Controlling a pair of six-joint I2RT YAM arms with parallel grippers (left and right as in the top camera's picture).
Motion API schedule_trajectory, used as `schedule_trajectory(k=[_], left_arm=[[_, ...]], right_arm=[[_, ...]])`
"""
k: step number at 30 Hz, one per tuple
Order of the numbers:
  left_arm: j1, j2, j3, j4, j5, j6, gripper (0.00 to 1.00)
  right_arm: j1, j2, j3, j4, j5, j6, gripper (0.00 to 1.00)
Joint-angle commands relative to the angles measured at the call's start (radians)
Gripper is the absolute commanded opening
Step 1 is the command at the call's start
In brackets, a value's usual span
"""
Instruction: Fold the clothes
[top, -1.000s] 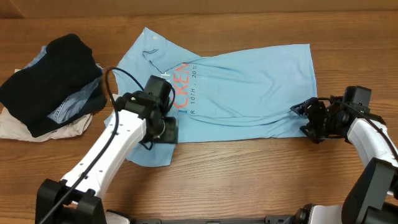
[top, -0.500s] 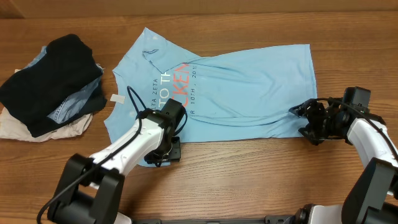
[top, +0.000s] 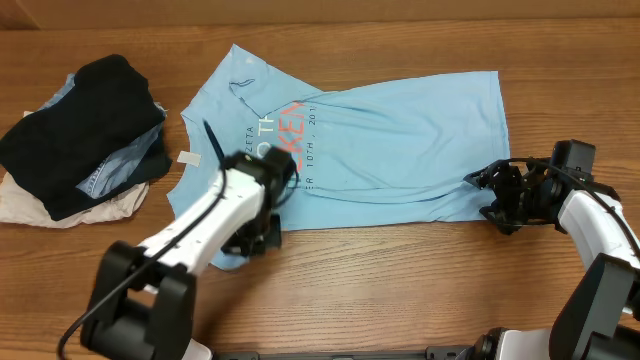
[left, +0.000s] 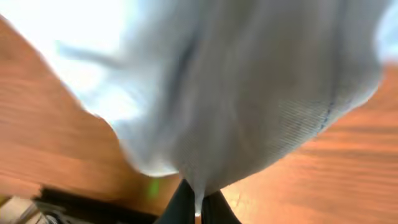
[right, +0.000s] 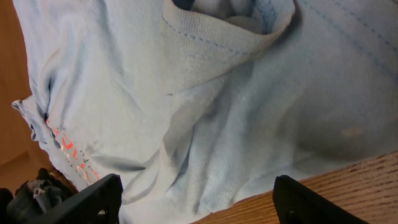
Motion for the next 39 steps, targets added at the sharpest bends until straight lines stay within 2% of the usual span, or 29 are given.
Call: schedule_trajectory(k=[1, 3, 7, 10, 14, 22, 24, 25, 26, 27, 32, 34, 35, 36, 39], left_arm=[[0.068, -0.066, 0.141, -0.002, -0.15, 0.104, 0.04], [0.116, -0.066, 0.161, 0.082, -0.177, 0.233, 0.04], [0.174, -0.032, 0.161, 0.216, -0.184, 0.369, 0.04], [0.212, -0.001, 0.161, 0.288, -0.225, 0.386, 0.04], [0.271, 0.029, 0.161, 0.41, -0.222, 0.421, 0.12], [0.286, 0.029, 0.161, 0.499, -0.185, 0.45, 0.09], [0.286, 0.029, 0.161, 0.49, -0.167, 0.449, 0.2], [0.287, 0.029, 0.161, 0.465, -0.149, 0.443, 0.33], [0.287, 0.03, 0.161, 0.415, -0.122, 0.397, 0.57], [0.288, 0.03, 0.16, 0.373, -0.098, 0.354, 0.64], [0.301, 0.03, 0.139, 0.273, -0.031, 0.29, 0.77], [0.319, 0.03, 0.092, 0.27, 0.021, 0.286, 0.78], [0.327, 0.03, 0.053, 0.271, 0.047, 0.277, 0.77], [0.333, 0.03, 0.018, 0.276, 0.048, 0.256, 0.77], [0.333, 0.03, -0.053, 0.336, 0.041, 0.246, 0.77]], right_arm=[[0.003, 0.0, 0.02, 0.003, -0.009, -0.006, 0.82], [0.003, 0.0, 0.02, 0.003, -0.009, -0.006, 0.82], [0.003, 0.0, 0.02, 0.002, -0.009, -0.006, 0.82], [0.003, 0.0, 0.02, 0.002, -0.009, -0.006, 0.82], [0.003, 0.0, 0.02, -0.005, -0.009, -0.007, 0.82], [0.003, 0.0, 0.02, 0.0, -0.005, -0.006, 0.82], [0.003, 0.0, 0.02, 0.002, -0.006, -0.007, 0.83], [0.003, 0.0, 0.02, -0.002, -0.006, -0.015, 0.83], [0.003, 0.0, 0.02, -0.012, -0.006, -0.051, 0.83], [0.003, 0.0, 0.02, -0.029, -0.006, -0.085, 0.83], [0.003, 0.0, 0.02, -0.089, -0.006, -0.195, 0.82], [0.003, 0.0, 0.02, -0.108, -0.002, -0.208, 0.81], [0.003, 0.0, 0.02, -0.14, 0.066, -0.143, 0.82], [0.003, 0.0, 0.02, -0.165, 0.151, -0.083, 0.87], [-0.007, 0.0, 0.02, -0.172, 0.29, -0.039, 0.88]])
